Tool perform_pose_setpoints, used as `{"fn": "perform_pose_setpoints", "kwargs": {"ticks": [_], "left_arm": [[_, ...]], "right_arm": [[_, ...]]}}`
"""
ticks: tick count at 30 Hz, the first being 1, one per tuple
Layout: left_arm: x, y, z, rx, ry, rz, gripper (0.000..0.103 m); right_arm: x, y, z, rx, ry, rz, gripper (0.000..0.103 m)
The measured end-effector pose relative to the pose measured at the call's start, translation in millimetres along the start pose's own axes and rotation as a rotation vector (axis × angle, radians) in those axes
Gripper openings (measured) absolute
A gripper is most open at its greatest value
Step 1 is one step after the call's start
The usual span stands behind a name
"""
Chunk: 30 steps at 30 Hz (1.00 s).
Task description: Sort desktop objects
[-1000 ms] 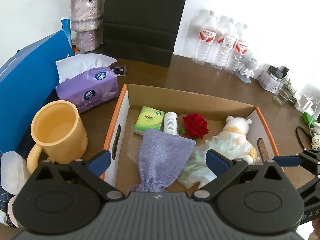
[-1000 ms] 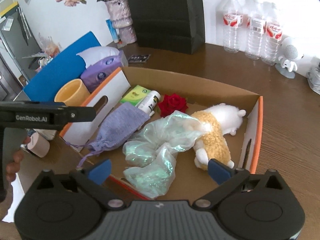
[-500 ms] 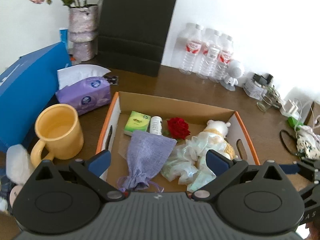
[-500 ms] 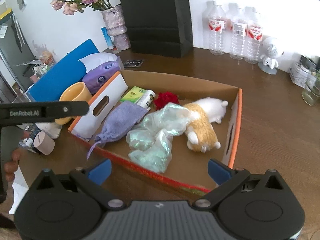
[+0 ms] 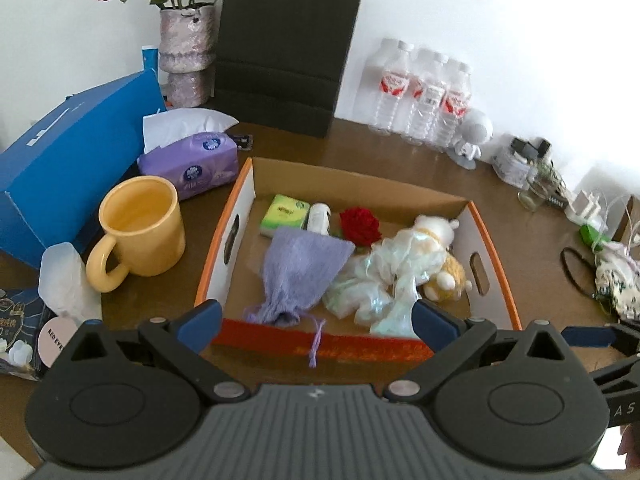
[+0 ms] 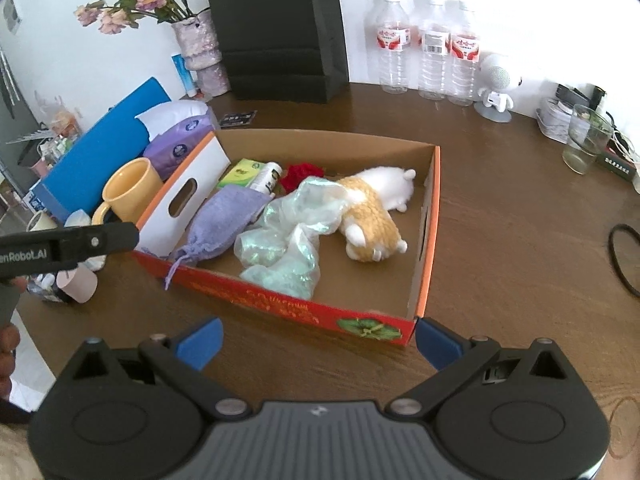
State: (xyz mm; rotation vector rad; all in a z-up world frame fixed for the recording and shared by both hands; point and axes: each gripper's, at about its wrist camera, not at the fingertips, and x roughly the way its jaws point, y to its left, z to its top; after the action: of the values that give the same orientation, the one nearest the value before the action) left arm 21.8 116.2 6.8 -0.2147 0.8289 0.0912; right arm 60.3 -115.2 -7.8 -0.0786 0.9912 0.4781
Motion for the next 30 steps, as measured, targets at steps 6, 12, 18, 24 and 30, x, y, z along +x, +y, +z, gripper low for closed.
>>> {"fn": "perform_pose_setpoints", "kwargs": {"ticks": [6, 12, 18, 24, 30], "left_arm": [[1.5, -0.2, -4.4, 0.004, 0.036, 0.013, 0.103], [0.2, -3.4, -7.3, 0.012, 0.05, -0.007, 0.103], [0.4, -5.7, -7.3, 0.025, 0.061, -0.003, 0.103], [2.8, -8.8, -8.2, 0.04, 0.079, -0.013, 0.103], [5.7, -9.3, -9.5, 0.038, 0.097, -0.018, 0.103]], "right_arm": [[-4.4, 5.7, -5.6, 0.008, 0.022, -0.012, 0.103], [-7.2, 5.9, -7.3, 0.035, 0.02, -0.025, 0.103], [-10.3, 5.9, -8.7, 0.045, 0.02, -0.038, 0.103], [-10.2, 2.5, -9.5, 0.064, 0.02, -0.05, 0.103], [-9.0, 0.0, -10.4, 0.078, 0.024, -0.057, 0.103]]}}
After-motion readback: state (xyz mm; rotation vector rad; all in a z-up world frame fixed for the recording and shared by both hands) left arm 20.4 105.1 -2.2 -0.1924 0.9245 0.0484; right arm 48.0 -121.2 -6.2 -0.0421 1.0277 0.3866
